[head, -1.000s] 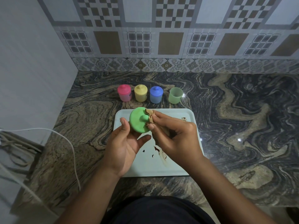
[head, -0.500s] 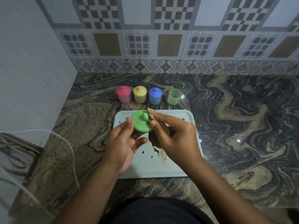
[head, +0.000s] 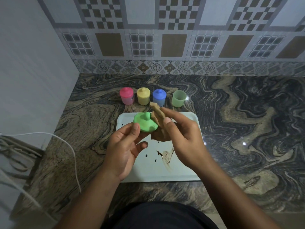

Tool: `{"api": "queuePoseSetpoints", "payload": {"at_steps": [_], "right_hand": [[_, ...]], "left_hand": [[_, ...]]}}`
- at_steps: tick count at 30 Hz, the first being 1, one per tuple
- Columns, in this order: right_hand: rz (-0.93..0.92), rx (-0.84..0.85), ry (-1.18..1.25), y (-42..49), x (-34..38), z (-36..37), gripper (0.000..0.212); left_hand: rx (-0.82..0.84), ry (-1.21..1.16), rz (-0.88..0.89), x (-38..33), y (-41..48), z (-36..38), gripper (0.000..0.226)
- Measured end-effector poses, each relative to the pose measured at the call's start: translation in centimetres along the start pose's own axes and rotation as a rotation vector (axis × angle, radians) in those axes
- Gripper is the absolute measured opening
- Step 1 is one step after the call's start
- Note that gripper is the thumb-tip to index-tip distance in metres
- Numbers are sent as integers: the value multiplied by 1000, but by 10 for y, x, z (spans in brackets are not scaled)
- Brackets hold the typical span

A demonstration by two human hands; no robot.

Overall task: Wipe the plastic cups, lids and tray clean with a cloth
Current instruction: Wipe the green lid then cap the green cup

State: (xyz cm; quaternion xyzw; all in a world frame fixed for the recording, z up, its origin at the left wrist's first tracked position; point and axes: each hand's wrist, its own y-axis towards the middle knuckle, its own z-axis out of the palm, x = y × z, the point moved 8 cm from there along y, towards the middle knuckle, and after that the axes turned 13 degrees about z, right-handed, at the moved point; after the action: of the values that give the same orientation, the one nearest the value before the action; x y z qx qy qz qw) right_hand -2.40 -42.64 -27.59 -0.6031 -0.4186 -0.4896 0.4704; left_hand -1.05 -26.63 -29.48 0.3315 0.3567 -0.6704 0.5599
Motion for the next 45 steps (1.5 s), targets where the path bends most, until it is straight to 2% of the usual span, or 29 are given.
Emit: {"api": "queuePoseSetpoints", "payload": {"at_steps": [2,5,7,11,14,16,21,24,27,33,37,41,45], "right_hand": [[2,-15,-4,-1,0,0,35],[54,-23,164,-3,0,-2,20],[47,-1,185,-6,1,0,12],[24,33,164,-8,3,4,19],[129,37,202,-5,-2,4,42],[165,20,176,-4,-3,1,46],[164,8,126,-6,-1,-1,28],[137,-113,158,-3,1,-12,12],[80,-219,139,-1,9,-26,14],[39,-116,113,-6,12,-13,27],[21,-36,95,-6,10,-5,4],[92,-3,131,-3,2,-2,12],[136,15,122,-5,2,-1,34]], "left_hand": [[3,-6,-5,0,-1,1,24],[10,-23,5,2,-1,2,22],[7,-43,16,4,-1,3,23],[-1,-80,21,5,-1,4,18],[24,-66,19,2,-1,6,20],[53,-34,28,-2,-1,7,22],[151,76,85,-7,-1,13,19],[77,90,100,-5,0,9,17],[6,64,102,-3,0,6,19],[28,48,57,1,-1,8,19],[28,24,56,3,-1,4,14],[32,-20,49,4,-2,4,16],[41,-42,81,2,-2,7,20]]}}
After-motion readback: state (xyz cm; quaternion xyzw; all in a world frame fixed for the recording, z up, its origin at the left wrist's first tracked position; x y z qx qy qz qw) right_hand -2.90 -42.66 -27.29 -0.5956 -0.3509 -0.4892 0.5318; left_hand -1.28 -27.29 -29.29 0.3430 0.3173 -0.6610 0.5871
